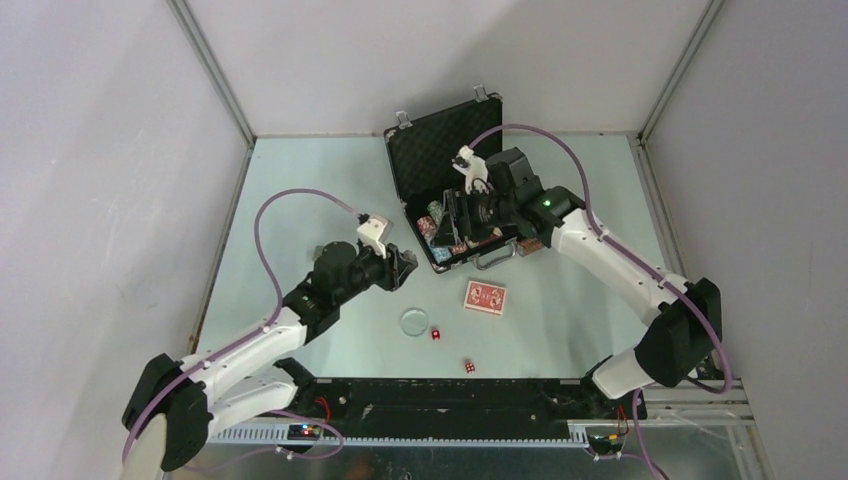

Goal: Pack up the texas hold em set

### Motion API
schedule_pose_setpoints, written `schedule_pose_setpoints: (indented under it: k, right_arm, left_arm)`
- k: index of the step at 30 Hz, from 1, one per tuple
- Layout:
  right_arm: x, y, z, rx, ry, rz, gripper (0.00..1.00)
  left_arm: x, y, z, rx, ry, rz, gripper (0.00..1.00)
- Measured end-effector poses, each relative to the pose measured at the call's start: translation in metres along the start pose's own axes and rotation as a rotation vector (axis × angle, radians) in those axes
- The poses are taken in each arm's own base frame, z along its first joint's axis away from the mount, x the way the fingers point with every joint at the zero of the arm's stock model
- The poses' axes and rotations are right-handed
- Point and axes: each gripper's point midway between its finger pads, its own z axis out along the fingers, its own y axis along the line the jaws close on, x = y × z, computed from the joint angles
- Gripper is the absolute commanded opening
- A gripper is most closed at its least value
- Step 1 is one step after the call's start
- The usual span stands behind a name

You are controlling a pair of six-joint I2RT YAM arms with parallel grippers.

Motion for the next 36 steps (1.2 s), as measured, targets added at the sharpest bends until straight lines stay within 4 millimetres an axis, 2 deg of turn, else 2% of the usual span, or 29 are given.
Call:
schedule_pose_setpoints:
  k: [3, 8, 11, 20, 25, 27, 28, 30, 31, 32, 33, 35, 36]
  right_arm:
    - [0.008, -0.001, 0.004, 0.034, 0.062, 0.003, 0.57]
    - [0.022, -0.008, 0.022, 0.077, 0.143, 0.006, 0.56]
    - [0.031, -0.011, 0.031, 0.092, 0.184, 0.014, 0.54]
    - [0.03, -0.007, 0.048, 0.089, 0.201, 0.004, 0.47]
    - [0.035, -0.007, 0.056, 0.09, 0.218, 0.004, 0.35]
    - [0.038, -0.008, 0.059, 0.091, 0.229, 0.004, 0.25]
    - [0.038, -0.008, 0.06, 0.092, 0.232, 0.005, 0.17]
    - [0.039, -0.008, 0.063, 0.093, 0.236, 0.004, 0.05]
    - [0.038, -0.009, 0.064, 0.096, 0.235, 0.004, 0.02]
    - [0.039, -0.01, 0.064, 0.102, 0.236, 0.003, 0.0]
    - [0.039, -0.011, 0.064, 0.107, 0.237, 0.003, 0.0]
    - [0.037, -0.015, 0.063, 0.125, 0.229, -0.001, 0.0]
    - [0.033, -0.019, 0.063, 0.138, 0.218, -0.014, 0.0]
  left_arm:
    - [-0.003, -0.003, 0.001, 0.019, -0.023, 0.058, 0.39]
    - [-0.013, -0.016, 0.003, 0.071, -0.074, 0.138, 0.39]
    - [-0.011, -0.021, 0.003, 0.094, -0.081, 0.171, 0.39]
    - [-0.01, -0.028, 0.003, 0.133, -0.086, 0.213, 0.38]
    - [-0.013, -0.034, 0.002, 0.161, -0.098, 0.225, 0.38]
    - [-0.013, -0.035, 0.002, 0.164, -0.099, 0.232, 0.38]
    - [-0.013, -0.035, 0.002, 0.164, -0.099, 0.233, 0.39]
    - [-0.013, -0.035, 0.002, 0.164, -0.099, 0.238, 0.5]
    - [-0.013, -0.035, 0.002, 0.161, -0.1, 0.241, 0.61]
    - [-0.013, -0.034, 0.002, 0.159, -0.099, 0.242, 0.69]
    - [-0.013, -0.033, 0.002, 0.153, -0.099, 0.238, 0.82]
    - [-0.011, -0.03, 0.003, 0.134, -0.091, 0.236, 0.93]
    - [-0.011, -0.028, 0.003, 0.126, -0.089, 0.236, 0.96]
